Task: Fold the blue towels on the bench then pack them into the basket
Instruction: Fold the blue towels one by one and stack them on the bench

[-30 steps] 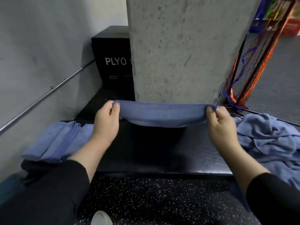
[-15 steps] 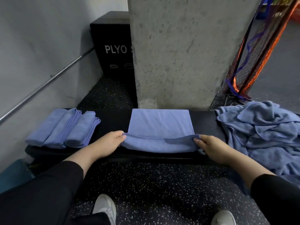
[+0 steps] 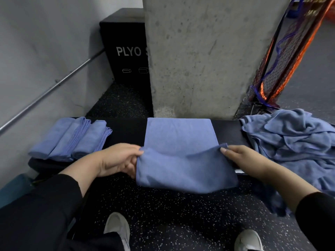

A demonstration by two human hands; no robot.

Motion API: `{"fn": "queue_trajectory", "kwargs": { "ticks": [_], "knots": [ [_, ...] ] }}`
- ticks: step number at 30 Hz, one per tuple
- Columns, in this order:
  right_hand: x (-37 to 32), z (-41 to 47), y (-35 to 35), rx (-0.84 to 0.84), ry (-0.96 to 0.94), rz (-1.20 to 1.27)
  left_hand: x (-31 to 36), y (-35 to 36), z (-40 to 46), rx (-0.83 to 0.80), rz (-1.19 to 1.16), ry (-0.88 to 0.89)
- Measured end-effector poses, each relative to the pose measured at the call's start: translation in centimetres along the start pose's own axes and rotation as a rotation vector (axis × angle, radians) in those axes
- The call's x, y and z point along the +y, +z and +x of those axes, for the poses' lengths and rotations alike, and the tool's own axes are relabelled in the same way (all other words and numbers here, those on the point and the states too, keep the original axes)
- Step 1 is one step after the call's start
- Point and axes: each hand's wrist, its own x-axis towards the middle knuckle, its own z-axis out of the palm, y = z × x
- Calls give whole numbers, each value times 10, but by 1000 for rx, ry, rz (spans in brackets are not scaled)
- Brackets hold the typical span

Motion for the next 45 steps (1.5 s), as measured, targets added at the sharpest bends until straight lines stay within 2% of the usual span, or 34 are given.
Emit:
{"fn": "queue_trajectory", "kwargs": {
  "ticks": [3,5,7,12,17,22,27,32,34,35,38,40,42,45],
  "knots": [
    [1,29,6,257,-53,156,7,-5,27,334,-39,198],
    [-7,47,9,374,-34,221,10,-10,49,551,95,280],
    [-10,62,12,417,10,219,10,-12,65,677,307,314],
    [-5,87,23,409,68,-11,11,-4,90,669,573,271],
    [1,88,21,385,59,-195,-1,-5,97,574,783,198],
    [2,75,16,318,69,-340,0,-2,85,526,899,151],
    [6,48,10,166,107,-404,-7,5,57,434,985,148],
    [10,21,7,22,136,-367,-14,5,31,318,967,161],
    [10,13,6,5,96,-349,-13,6,27,290,855,219],
    [9,10,5,33,61,-283,-11,6,26,290,694,261],
    [-6,12,-1,179,-19,246,4,8,28,295,37,329],
    [-18,23,-6,317,-21,431,14,1,39,385,-139,369],
    [-26,41,-7,421,-13,392,23,-7,55,544,-99,404],
    [-29,72,-1,452,8,355,31,-9,80,716,103,400]
  ]
}}
